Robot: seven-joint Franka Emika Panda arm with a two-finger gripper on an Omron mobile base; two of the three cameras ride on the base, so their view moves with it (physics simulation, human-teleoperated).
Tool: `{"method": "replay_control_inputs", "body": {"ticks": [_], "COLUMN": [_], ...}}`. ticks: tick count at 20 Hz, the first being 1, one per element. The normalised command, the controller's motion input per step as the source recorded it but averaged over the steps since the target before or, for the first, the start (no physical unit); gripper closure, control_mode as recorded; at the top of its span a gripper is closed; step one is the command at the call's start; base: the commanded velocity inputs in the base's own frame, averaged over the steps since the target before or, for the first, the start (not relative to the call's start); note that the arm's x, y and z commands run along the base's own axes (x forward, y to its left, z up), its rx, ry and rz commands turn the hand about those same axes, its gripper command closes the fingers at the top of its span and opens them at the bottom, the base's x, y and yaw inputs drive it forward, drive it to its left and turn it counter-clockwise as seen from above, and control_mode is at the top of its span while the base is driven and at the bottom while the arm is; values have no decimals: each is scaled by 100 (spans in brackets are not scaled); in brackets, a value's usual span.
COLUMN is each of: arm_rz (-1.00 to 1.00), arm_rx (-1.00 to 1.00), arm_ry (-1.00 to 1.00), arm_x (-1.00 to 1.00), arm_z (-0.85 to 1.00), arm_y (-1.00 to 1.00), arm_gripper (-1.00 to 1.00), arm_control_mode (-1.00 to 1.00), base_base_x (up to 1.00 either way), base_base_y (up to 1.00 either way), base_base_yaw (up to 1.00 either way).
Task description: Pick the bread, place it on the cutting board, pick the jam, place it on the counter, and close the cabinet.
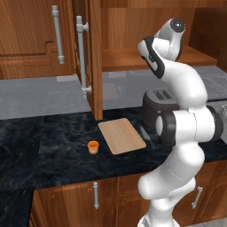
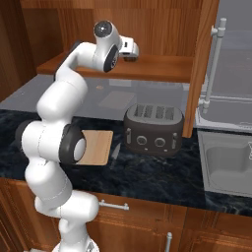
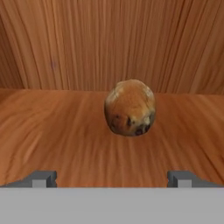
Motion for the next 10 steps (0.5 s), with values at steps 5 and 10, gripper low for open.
{"method": "replay_control_inputs", "body": {"ticks": [5, 10], "arm_rz": [-2, -4], "arm_rx": [0, 0], "arm_ry": [-1, -2], "arm_x": [18, 14], "arm_z": [-1, 0], "arm_y": [0, 0], "arm_gripper": [-100, -100], "arm_control_mode": [-100, -100], "base_base_x": [0, 0], "base_base_y": [0, 0], "base_base_yaw": [0, 0]}}
